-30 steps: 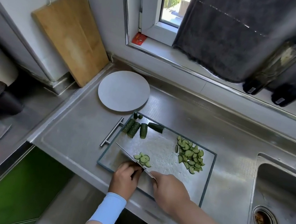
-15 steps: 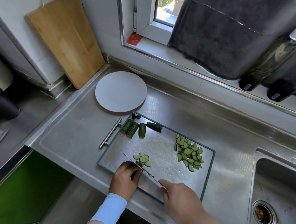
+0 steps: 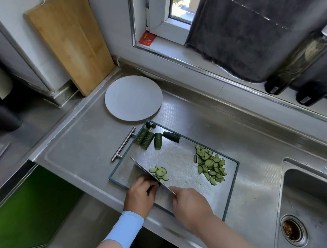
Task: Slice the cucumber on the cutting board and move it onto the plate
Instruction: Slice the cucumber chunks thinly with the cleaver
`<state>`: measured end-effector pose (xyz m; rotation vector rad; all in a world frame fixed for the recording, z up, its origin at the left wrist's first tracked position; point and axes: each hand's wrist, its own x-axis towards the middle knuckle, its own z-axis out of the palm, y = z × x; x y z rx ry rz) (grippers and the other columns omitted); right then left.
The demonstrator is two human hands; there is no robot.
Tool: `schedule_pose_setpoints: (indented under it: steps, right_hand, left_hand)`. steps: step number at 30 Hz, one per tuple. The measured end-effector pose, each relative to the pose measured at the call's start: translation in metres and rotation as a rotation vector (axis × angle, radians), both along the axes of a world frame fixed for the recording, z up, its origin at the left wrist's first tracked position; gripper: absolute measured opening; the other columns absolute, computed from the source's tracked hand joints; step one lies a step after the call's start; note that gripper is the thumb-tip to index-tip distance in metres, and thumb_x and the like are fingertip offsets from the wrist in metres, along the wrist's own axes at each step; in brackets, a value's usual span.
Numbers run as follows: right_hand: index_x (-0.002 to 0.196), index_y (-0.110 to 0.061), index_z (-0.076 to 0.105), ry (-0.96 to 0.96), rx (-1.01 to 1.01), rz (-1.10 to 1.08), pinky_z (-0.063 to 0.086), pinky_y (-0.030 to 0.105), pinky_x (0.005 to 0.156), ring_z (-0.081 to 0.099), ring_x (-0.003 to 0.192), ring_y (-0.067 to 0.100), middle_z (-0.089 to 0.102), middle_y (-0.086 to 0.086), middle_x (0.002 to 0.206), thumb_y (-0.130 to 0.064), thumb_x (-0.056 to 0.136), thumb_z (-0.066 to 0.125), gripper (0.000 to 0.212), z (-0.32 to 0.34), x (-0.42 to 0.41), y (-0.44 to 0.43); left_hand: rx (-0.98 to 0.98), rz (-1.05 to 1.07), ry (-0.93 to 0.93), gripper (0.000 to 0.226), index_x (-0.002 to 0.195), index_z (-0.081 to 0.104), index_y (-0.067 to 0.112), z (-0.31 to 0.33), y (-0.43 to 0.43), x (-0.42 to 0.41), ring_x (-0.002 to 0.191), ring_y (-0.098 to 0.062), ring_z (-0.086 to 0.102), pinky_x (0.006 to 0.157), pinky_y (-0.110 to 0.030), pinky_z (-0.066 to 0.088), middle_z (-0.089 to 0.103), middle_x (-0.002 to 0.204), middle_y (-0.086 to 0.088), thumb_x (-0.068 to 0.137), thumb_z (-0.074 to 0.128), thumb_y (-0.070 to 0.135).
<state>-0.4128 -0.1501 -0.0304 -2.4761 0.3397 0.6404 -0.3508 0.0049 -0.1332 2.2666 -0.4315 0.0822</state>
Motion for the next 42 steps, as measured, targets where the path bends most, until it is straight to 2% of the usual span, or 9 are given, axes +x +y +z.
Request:
schedule_pose_setpoints:
  steps: [7,10,13,19,22,27,30,33,42]
  right_hand:
    - [0.093,-0.021,0.054,-0.026,-0.012,0.013,0.035,0.035,0.056,0.053,0.071,0.03,0.054,0.002,0.071,-0.022,0.1,0.036,0.019,0.004,-0.008,0.002]
    - [0.111,-0.021,0.059,-0.033,-0.012,0.0,0.051,0.037,0.07,0.06,0.082,0.031,0.066,0.005,0.083,-0.026,0.103,0.036,0.025,0.008,-0.018,0.0]
    - [0.126,-0.019,0.058,-0.034,-0.018,-0.006,0.053,0.039,0.083,0.063,0.093,0.03,0.071,0.007,0.099,-0.03,0.105,0.036,0.032,0.011,-0.026,-0.004]
    - [0.102,-0.025,0.056,-0.039,-0.032,0.023,0.048,0.037,0.07,0.057,0.077,0.028,0.064,0.002,0.08,-0.027,0.104,0.036,0.02,0.01,-0.031,-0.01]
    - [0.102,-0.025,0.059,-0.039,-0.028,0.022,0.047,0.037,0.068,0.057,0.077,0.027,0.065,0.003,0.081,-0.026,0.103,0.037,0.022,0.01,-0.027,-0.01]
    - [0.081,-0.024,0.048,-0.005,-0.001,0.006,0.03,0.03,0.052,0.047,0.064,0.022,0.049,-0.002,0.065,-0.019,0.1,0.037,0.023,0.004,-0.015,-0.005]
    - [0.08,-0.023,0.049,0.003,0.006,-0.009,0.038,0.034,0.056,0.053,0.069,0.027,0.054,0.001,0.069,-0.018,0.098,0.036,0.022,-0.004,-0.005,0.002]
    - [0.095,-0.025,0.059,-0.012,-0.006,0.004,0.051,0.038,0.066,0.059,0.075,0.028,0.063,0.004,0.078,-0.021,0.099,0.036,0.023,-0.007,0.004,0.008]
    - [0.089,-0.027,0.051,-0.056,-0.012,0.055,0.046,0.039,0.062,0.055,0.069,0.028,0.056,0.002,0.07,-0.021,0.098,0.038,0.017,-0.005,-0.001,0.004]
  left_hand:
    - [0.0,0.018,-0.006,0.017,0.084,0.075,0.013,0.002,0.0,-0.002,0.083,-0.018,0.063,0.082,-0.019,0.048,0.067,0.092,-0.003,0.072,0.081,0.003]
    - [0.017,0.02,-0.008,0.017,0.083,0.075,0.013,0.004,0.0,-0.001,0.082,-0.017,0.061,0.083,-0.016,0.044,0.067,0.091,-0.003,0.071,0.081,0.003]
    - [0.03,0.011,-0.014,0.017,0.082,0.075,0.014,0.005,0.0,0.0,0.083,-0.017,0.061,0.085,-0.015,0.043,0.067,0.09,-0.003,0.072,0.08,0.002]
    - [0.028,0.004,-0.012,0.015,0.083,0.075,0.013,0.003,0.001,0.001,0.083,-0.016,0.061,0.086,-0.012,0.042,0.067,0.089,-0.002,0.073,0.079,0.003]
    - [0.012,0.006,-0.011,0.015,0.083,0.075,0.013,0.001,0.001,0.001,0.083,-0.015,0.061,0.086,-0.014,0.045,0.067,0.088,-0.002,0.073,0.079,0.002]
    - [0.004,0.003,-0.005,0.015,0.084,0.075,0.013,0.001,0.001,0.0,0.08,-0.017,0.062,0.081,-0.018,0.047,0.067,0.088,-0.001,0.073,0.08,0.003]
    - [0.007,0.005,0.01,0.015,0.085,0.075,0.013,0.0,0.001,-0.001,0.081,-0.018,0.064,0.079,-0.021,0.049,0.067,0.09,-0.001,0.074,0.079,0.004]
    - [0.006,-0.001,0.002,0.014,0.088,0.075,0.013,0.001,0.002,-0.003,0.086,-0.018,0.064,0.083,-0.021,0.049,0.067,0.094,-0.001,0.076,0.077,0.004]
    - [0.039,0.013,-0.037,0.017,0.084,0.076,0.013,0.006,0.001,-0.004,0.083,-0.018,0.064,0.081,-0.021,0.049,0.069,0.089,-0.002,0.072,0.08,0.002]
